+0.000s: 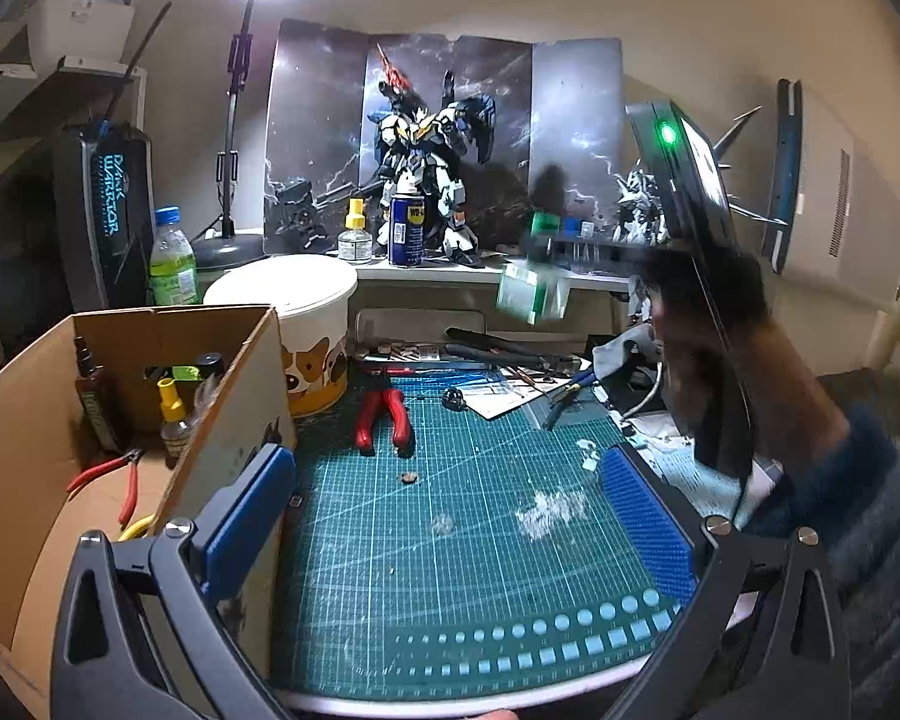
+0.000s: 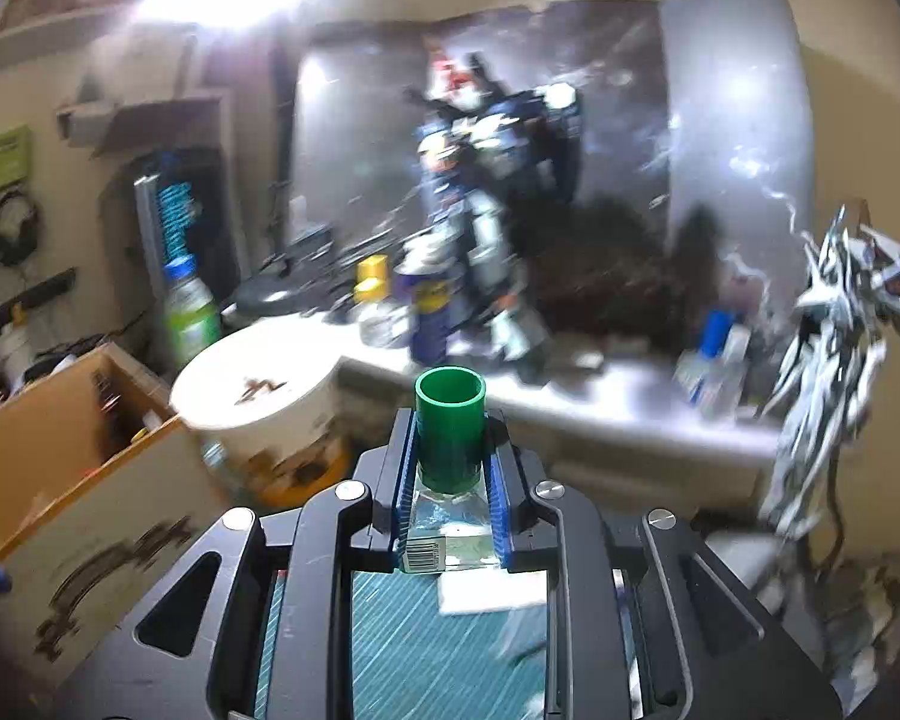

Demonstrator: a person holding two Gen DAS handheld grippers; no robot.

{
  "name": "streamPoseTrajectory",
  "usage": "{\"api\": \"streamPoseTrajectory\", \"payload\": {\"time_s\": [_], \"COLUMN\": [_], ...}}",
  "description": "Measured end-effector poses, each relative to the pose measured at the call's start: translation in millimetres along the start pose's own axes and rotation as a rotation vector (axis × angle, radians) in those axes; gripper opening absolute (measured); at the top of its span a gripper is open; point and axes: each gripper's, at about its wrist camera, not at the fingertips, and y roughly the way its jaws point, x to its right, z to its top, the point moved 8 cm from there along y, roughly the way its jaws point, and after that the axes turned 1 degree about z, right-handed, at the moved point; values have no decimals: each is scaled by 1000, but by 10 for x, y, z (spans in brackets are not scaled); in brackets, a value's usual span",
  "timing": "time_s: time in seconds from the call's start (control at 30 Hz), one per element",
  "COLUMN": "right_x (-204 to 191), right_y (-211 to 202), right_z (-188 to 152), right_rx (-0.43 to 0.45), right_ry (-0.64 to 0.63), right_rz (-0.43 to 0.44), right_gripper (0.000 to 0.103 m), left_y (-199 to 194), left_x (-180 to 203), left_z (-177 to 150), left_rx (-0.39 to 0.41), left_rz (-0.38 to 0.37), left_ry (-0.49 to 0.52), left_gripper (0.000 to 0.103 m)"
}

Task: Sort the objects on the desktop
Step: 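Carry the green-capped bottle down and set it on the cutting mat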

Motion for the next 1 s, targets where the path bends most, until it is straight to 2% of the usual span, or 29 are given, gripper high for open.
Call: {"api": "streamPoseTrajectory", "payload": {"time_s": [0.17,0.27,0.37,0.47,0.73,0.93,1.0], "right_x": [-425,-608,-697,-736,-868,-944,-943], "right_y": [-229,-273,-273,-223,-208,-222,-250], "right_z": [-553,-905,-1200,-1432,-1766,-1776,-1766], "right_rx": [-54,-96,-129,-160,-191,-190,-185], "right_ry": [4,9,57,93,92,30,42], "right_rz": [13,0,0,3,-3,6,31], "right_gripper": [20,20,20,20,20,20,23], "left_y": [-162,-239,-301,-347,-371,-345,-325], "left_x": [-17,-17,-2,44,196,282,295], "left_z": [-173,-253,-295,-297,-325,-363,-367], "left_rx": [0,20,38,53,71,64,63], "left_rz": [-33,-16,-6,-31,-96,-102,-93], "left_ry": [-5,23,46,48,48,59,62], "left_gripper": [103,103,103,103,103,103,103]}}
